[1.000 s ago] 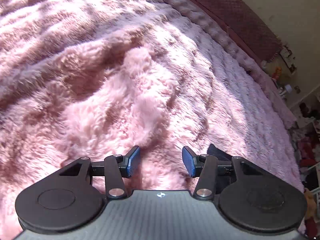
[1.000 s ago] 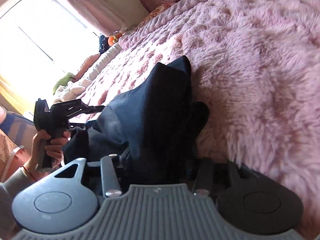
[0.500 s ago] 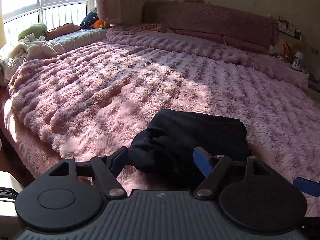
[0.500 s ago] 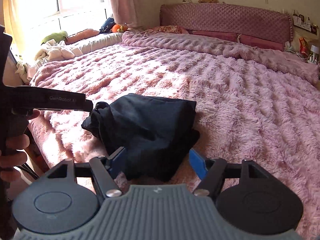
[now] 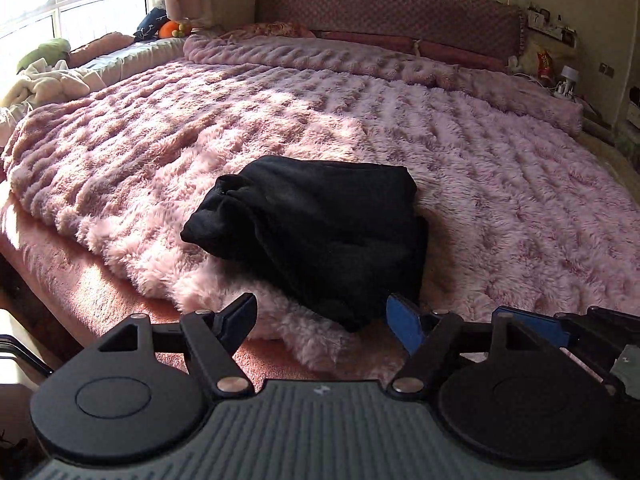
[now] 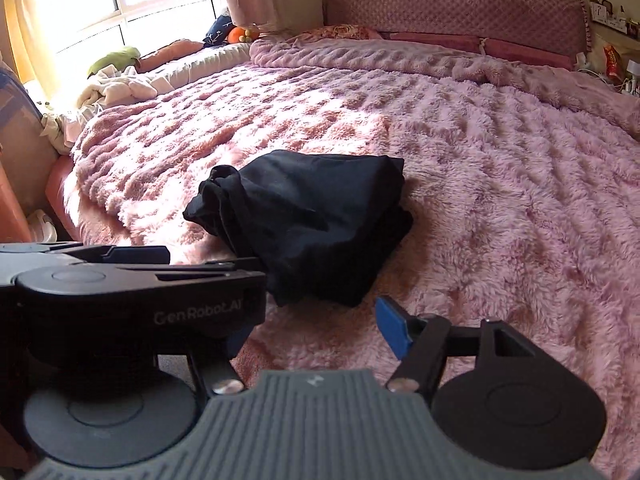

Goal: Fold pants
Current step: 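Open both tools and withdraw them from the folded trousers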

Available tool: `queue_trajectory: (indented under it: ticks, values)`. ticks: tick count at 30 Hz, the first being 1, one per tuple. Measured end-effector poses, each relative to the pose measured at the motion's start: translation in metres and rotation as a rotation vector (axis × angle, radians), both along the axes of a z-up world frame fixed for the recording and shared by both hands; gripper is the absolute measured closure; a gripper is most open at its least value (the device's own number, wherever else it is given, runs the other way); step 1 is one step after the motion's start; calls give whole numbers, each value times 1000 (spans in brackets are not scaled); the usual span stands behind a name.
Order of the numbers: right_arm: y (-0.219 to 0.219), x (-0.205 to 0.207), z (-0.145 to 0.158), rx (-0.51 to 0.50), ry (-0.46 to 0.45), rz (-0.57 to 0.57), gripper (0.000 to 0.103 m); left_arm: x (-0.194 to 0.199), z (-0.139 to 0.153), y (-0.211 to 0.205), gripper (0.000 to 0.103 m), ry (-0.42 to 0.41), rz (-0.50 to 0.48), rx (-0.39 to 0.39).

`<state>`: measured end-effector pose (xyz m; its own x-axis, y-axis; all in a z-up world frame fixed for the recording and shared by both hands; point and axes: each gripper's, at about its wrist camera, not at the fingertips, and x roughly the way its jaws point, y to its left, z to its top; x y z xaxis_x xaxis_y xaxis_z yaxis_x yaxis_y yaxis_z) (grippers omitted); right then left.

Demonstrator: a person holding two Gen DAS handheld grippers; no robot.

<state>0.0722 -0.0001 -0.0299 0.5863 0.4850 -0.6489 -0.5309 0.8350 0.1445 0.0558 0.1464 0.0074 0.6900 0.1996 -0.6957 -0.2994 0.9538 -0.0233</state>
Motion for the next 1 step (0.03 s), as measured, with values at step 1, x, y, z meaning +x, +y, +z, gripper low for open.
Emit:
queue_trajectory:
  ticks: [1]
  values:
    - [-1,0,-1,0,7,1,41,-2,0,-2,17,3,1,-3]
